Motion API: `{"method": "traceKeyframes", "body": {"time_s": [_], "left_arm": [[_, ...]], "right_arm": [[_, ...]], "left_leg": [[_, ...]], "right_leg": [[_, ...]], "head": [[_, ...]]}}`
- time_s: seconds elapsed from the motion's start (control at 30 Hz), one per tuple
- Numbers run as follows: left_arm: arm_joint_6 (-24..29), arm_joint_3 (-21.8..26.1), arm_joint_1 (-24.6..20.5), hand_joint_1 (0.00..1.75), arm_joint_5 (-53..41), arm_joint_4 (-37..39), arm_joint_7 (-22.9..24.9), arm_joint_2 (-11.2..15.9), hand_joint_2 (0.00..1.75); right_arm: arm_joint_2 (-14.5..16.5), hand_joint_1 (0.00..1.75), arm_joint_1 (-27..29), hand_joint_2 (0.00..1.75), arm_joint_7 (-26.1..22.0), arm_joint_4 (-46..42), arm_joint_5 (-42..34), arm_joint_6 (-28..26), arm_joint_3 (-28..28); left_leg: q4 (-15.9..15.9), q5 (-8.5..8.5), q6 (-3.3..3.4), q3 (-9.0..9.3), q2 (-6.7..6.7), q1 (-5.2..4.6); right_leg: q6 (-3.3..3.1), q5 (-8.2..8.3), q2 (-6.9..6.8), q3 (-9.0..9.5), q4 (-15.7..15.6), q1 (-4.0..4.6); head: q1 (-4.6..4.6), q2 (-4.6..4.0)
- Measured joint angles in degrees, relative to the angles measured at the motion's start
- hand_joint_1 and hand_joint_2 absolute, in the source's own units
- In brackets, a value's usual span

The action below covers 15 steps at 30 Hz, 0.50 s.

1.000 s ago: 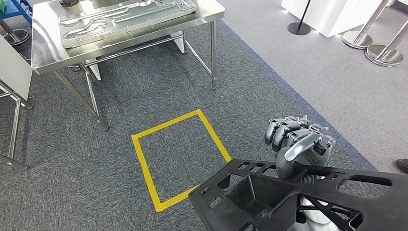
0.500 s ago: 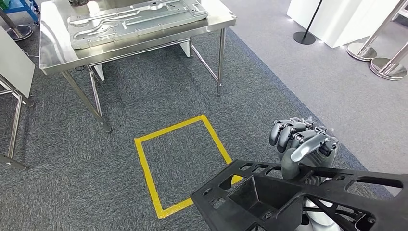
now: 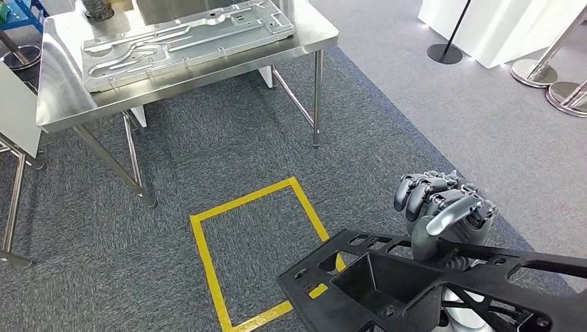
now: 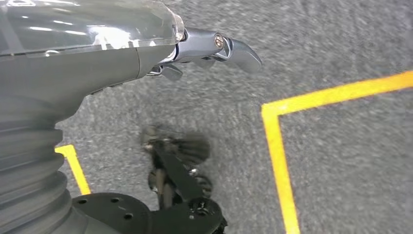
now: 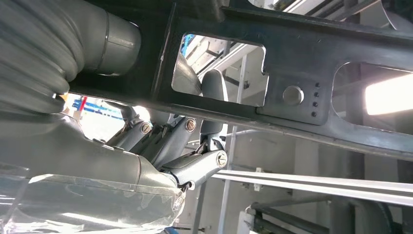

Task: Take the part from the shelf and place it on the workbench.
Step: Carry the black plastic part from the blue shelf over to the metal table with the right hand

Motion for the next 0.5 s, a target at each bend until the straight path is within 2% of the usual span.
{"method": "traceKeyframes", "body": {"time_s": [0.03, 0.1, 0.13, 0.17, 0.27, 0.33, 0.37, 0.43, 0.47, 0.5], "left_arm": [[0.03, 0.00, 0.03, 0.00, 0.00, 0.00, 0.04, 0.00, 1.75], [0.03, 0.00, 0.13, 0.00, 0.00, 0.00, 0.10, 0.02, 1.75], [0.03, 0.00, 0.17, 0.00, -0.01, 0.00, 0.14, 0.04, 1.75], [0.03, 0.00, 0.16, 0.00, -0.01, 0.00, 0.18, 0.05, 1.75], [0.03, 0.00, 0.00, 0.00, 0.00, -0.01, 0.24, 0.07, 1.75], [0.03, 0.00, -0.11, 0.00, 0.01, -0.01, 0.21, 0.09, 1.75], [0.03, 0.00, -0.16, 0.00, 0.01, -0.01, 0.19, 0.09, 1.75], [0.03, 0.00, -0.25, 0.00, 0.00, -0.02, 0.17, 0.09, 1.75], [0.03, 0.00, -0.26, 0.00, -0.01, -0.02, 0.17, 0.09, 1.75], [0.03, 0.00, -0.26, 0.00, -0.03, -0.02, 0.17, 0.09, 1.75]], "right_arm": [[0.01, 1.71, 0.04, 1.75, 0.00, 0.00, -0.01, 0.02, -0.03], [0.01, 1.71, 0.07, 1.75, 0.01, 0.01, -0.05, 0.07, -0.15], [0.02, 1.71, 0.14, 1.75, 0.01, 0.01, -0.08, 0.08, -0.24], [0.02, 1.71, 0.22, 1.75, 0.01, -0.02, -0.09, 0.08, -0.35], [0.02, 1.71, 0.37, 1.75, 0.00, -0.16, -0.12, 0.10, -0.67], [0.02, 1.71, 0.34, 1.75, 0.00, -0.25, -0.13, 0.11, -0.89], [0.02, 1.71, 0.34, 1.75, 0.00, -0.31, -0.13, 0.11, -1.04], [0.02, 1.71, 0.39, 1.75, 0.00, -0.40, -0.13, 0.11, -1.25], [0.02, 1.71, 0.45, 1.75, 0.00, -0.40, -0.11, 0.11, -1.30], [0.02, 1.71, 0.52, 1.75, 0.00, -0.41, -0.10, 0.11, -1.33]], "left_leg": [[-3.33, 2.93, 0.22, 0.17, 0.04, 0.04], [-9.49, 10.62, 0.76, 0.64, 0.17, -0.03], [-11.14, 13.05, 0.96, 0.68, 0.25, -0.16], [-11.60, 14.17, 1.13, 0.60, 0.29, -0.31], [-11.82, 14.37, 1.79, 0.82, 0.12, -0.49], [-12.60, 14.27, 2.33, 1.50, 0.00, -0.27], [-12.84, 14.17, 2.60, 1.82, -0.02, -0.18], [-12.86, 13.77, 3.02, 2.09, -0.04, -0.34], [-12.79, 13.55, 3.10, 2.19, -0.06, -0.42], [-12.69, 13.28, 3.13, 2.36, -0.11, -0.47]], "right_leg": [[0.12, -0.75, 0.00, 0.99, -0.03, 0.00], [0.39, -1.88, -0.01, 2.35, -0.02, 0.05], [0.60, -2.24, 0.05, 2.61, -0.02, 0.09], [0.87, -2.49, 0.12, 2.68, -0.01, 0.13], [1.90, -3.25, 0.21, 2.96, -0.32, 0.11], [2.38, -4.54, 0.14, 2.48, 1.34, 0.08], [2.50, -5.83, 0.13, 1.14, 3.96, 0.05], [2.61, -8.78, 0.12, -3.65, 11.85, 0.05], [2.66, -9.43, 0.11, -6.04, 15.18, 0.05], [2.67, -8.93, 0.11, -7.52, 16.61, 0.05]], "head": [[0.00, 0.00], [0.01, 0.00], [0.01, 0.00], [0.00, 0.00], [-0.01, 0.00], [-0.01, 0.00], [-0.01, 0.00], [0.00, 0.00], [0.00, 0.00], [0.00, 0.00]]}}
